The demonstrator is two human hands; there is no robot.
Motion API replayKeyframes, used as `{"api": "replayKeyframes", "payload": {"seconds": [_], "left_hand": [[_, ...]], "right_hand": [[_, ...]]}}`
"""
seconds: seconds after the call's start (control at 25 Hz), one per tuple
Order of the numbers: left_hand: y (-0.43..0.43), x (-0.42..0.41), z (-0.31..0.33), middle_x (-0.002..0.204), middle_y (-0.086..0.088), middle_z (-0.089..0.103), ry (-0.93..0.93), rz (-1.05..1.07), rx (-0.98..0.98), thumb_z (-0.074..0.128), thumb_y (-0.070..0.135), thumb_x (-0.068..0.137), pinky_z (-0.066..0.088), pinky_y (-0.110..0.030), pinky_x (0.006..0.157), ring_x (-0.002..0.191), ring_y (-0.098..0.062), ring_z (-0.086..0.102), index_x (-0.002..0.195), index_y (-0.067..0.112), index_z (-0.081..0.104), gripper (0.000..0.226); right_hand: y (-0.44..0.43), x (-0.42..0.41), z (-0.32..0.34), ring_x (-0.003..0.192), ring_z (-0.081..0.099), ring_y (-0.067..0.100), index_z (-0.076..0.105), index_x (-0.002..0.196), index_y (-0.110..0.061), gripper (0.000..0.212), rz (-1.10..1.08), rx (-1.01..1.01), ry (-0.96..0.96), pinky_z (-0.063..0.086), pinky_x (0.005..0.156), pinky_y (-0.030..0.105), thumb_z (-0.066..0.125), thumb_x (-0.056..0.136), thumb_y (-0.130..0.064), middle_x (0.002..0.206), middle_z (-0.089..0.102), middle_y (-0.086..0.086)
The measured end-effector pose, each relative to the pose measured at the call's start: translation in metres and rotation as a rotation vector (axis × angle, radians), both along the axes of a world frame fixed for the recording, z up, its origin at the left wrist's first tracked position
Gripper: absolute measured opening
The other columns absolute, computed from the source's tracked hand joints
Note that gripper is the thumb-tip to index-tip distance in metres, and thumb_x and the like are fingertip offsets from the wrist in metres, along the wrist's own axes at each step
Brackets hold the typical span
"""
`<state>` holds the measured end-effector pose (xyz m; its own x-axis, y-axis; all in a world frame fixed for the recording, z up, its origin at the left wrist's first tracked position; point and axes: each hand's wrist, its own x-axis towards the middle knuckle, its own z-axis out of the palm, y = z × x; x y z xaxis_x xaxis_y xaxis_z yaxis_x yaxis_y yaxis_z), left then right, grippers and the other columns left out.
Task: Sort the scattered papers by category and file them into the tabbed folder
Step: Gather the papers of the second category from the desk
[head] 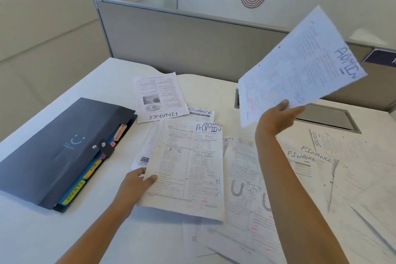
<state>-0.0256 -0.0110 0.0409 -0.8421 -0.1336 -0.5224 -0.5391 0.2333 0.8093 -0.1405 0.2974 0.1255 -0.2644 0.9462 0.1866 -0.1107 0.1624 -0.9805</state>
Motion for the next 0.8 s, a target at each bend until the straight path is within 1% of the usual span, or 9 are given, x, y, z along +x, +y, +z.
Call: {"api": "replayKeyframes", "payload": {"seconds": [0.08,0.16,0.24,0.36,0.44,0.48,0.56,0.64,0.8], "left_hand": [[0.002,0.0,0.002,0.102,-0.005,0.07,0.006,-0.043,0.008,0.062,0.017,0.09,0.056,-0.044,0.082,0.085,-0.028,0.07,0.093,0.027,0.059,0.01],[0.002,0.001,0.001,0.103,-0.006,0.069,0.007,-0.078,0.004,0.062,0.016,0.09,0.056,-0.044,0.082,0.087,-0.028,0.069,0.099,0.023,0.059,0.012],[0.001,0.003,-0.002,0.105,-0.008,0.069,0.012,-0.111,0.002,0.06,0.014,0.091,0.055,-0.046,0.084,0.089,-0.029,0.068,0.106,0.019,0.06,0.016],[-0.003,0.006,-0.002,0.101,-0.011,0.07,-0.017,-0.114,0.094,0.049,0.019,0.098,0.055,-0.045,0.082,0.091,-0.03,0.067,0.111,0.013,0.061,0.019],[-0.005,0.009,0.0,0.1,-0.013,0.068,-0.069,-0.046,0.198,0.036,0.028,0.102,0.054,-0.039,0.076,0.092,-0.029,0.065,0.11,0.007,0.061,0.033],[-0.006,0.01,0.0,0.099,-0.014,0.067,-0.09,0.006,0.237,0.031,0.033,0.103,0.052,-0.037,0.072,0.09,-0.028,0.064,0.108,0.006,0.06,0.04],[-0.006,0.011,0.001,0.094,-0.014,0.065,-0.126,0.07,0.271,0.025,0.044,0.101,0.05,-0.035,0.066,0.085,-0.028,0.062,0.1,0.01,0.06,0.049],[-0.004,0.009,0.0,0.09,-0.013,0.067,-0.139,0.047,0.235,0.027,0.05,0.099,0.053,-0.039,0.07,0.083,-0.029,0.064,0.092,0.012,0.061,0.051],[0.0,0.005,-0.012,0.101,-0.011,0.071,-0.005,-0.168,0.029,0.061,0.022,0.091,0.053,-0.049,0.087,0.092,-0.031,0.067,0.105,0.007,0.068,0.021]], "right_hand": [[-0.009,0.01,0.0,0.104,0.057,0.026,0.034,0.138,-0.007,0.039,0.138,-0.204,-0.003,0.051,0.084,0.028,0.038,0.099,-0.013,0.128,0.055,0.014],[-0.019,0.019,-0.012,0.101,0.059,0.024,0.041,0.135,-0.01,0.038,0.392,-0.488,-0.01,0.056,0.073,0.033,0.044,0.096,-0.009,0.127,0.056,0.012],[-0.031,0.036,-0.029,0.101,0.061,0.027,0.047,0.128,0.003,0.036,0.709,-0.636,-0.137,0.057,0.061,0.03,0.051,0.094,-0.005,0.125,0.058,0.017],[-0.046,0.066,-0.056,0.103,0.062,0.032,0.055,0.121,0.002,0.033,0.921,-0.328,-0.573,0.058,0.071,0.039,0.059,0.091,-0.009,0.12,0.062,0.017],[-0.05,0.084,-0.069,0.098,0.06,0.028,0.061,0.115,-0.003,0.029,0.911,-0.021,-0.818,0.054,0.077,0.034,0.062,0.088,-0.015,0.115,0.064,0.012],[-0.052,0.091,-0.073,0.094,0.058,0.026,0.062,0.111,-0.002,0.027,0.918,0.082,-0.891,0.05,0.073,0.028,0.062,0.088,-0.016,0.113,0.065,0.013],[-0.057,0.104,-0.08,0.09,0.055,0.024,0.058,0.111,0.0,0.027,0.93,0.187,-0.925,0.042,0.066,0.025,0.062,0.087,-0.013,0.113,0.064,0.015],[-0.063,0.114,-0.084,0.101,0.057,0.027,0.048,0.123,-0.004,0.042,0.873,0.258,-0.86,0.045,0.078,0.029,0.065,0.085,-0.009,0.118,0.058,0.014],[-0.051,0.13,-0.08,0.118,0.047,0.027,0.037,0.135,-0.007,0.055,0.658,0.418,-0.735,0.04,0.088,0.027,0.063,0.087,-0.005,0.129,0.043,0.013]]}}
